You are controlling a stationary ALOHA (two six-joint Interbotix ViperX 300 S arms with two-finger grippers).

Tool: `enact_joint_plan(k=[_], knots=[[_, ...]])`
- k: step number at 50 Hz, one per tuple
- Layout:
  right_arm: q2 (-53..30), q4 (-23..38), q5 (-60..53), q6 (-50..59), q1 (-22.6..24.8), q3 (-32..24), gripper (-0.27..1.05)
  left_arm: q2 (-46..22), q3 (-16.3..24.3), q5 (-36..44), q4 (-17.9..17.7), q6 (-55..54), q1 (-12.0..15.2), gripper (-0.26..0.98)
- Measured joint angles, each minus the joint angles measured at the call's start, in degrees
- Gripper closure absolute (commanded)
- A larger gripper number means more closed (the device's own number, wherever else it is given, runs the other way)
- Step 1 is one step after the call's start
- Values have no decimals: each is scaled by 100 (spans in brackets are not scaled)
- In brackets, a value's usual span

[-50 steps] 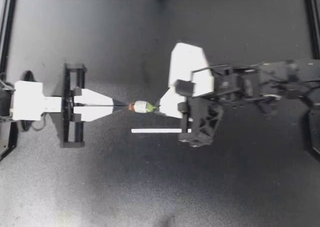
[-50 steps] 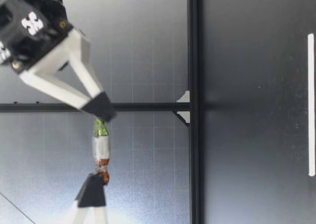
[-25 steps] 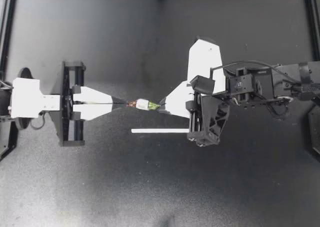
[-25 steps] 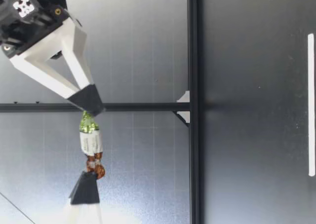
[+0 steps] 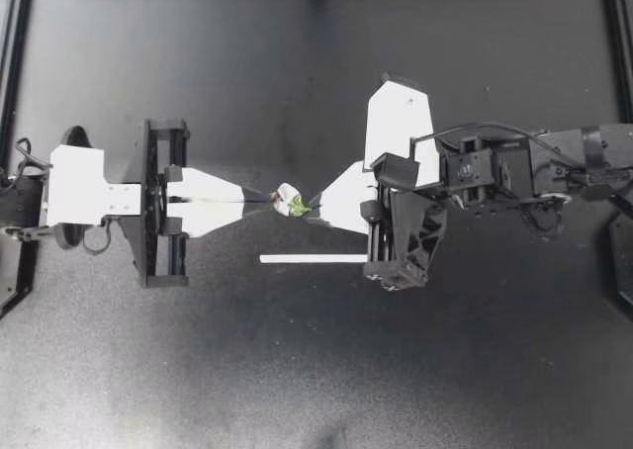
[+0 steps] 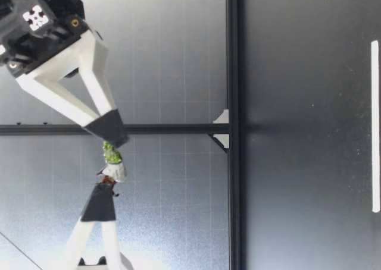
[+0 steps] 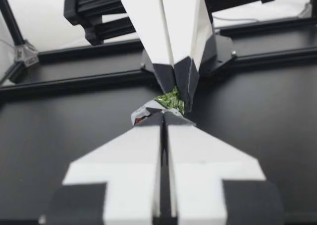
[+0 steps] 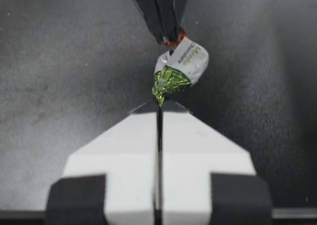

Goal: Pick up the candy and unwrap it.

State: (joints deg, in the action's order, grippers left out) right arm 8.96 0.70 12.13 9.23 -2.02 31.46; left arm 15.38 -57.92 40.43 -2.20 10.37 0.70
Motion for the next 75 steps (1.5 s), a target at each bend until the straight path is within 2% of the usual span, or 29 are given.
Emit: enact_joint_plan(k=[13, 23, 39, 51, 56, 60, 70, 72, 75], knots=[[211, -9, -97, 149, -9, 290, 97, 246, -272, 18, 0, -149, -9, 90], [246, -9, -308, 202, -9, 343, 97, 316, -290, 18, -79, -158, -9, 90], [44, -9, -439, 167, -9, 246, 97, -26, 9, 18, -193, -448, 0, 90], [44, -9, -448, 141, -9, 255, 94, -53, 18, 18, -193, -492, 0, 90], [44, -18, -448, 141, -9, 281, 86, -18, 26, 18, -193, -492, 0, 90], [44, -9, -466, 141, -9, 299, 72, -18, 26, 18, -193, -492, 0, 90], [44, -9, -598, 123, 0, 404, 21, -9, 0, 18, -193, -492, 0, 90], [44, -9, -677, 123, -9, 457, 16, -9, -9, 18, -193, -492, -9, 90], [44, 0, -923, 123, -9, 589, 18, -9, -9, 18, -193, -492, 0, 90]])
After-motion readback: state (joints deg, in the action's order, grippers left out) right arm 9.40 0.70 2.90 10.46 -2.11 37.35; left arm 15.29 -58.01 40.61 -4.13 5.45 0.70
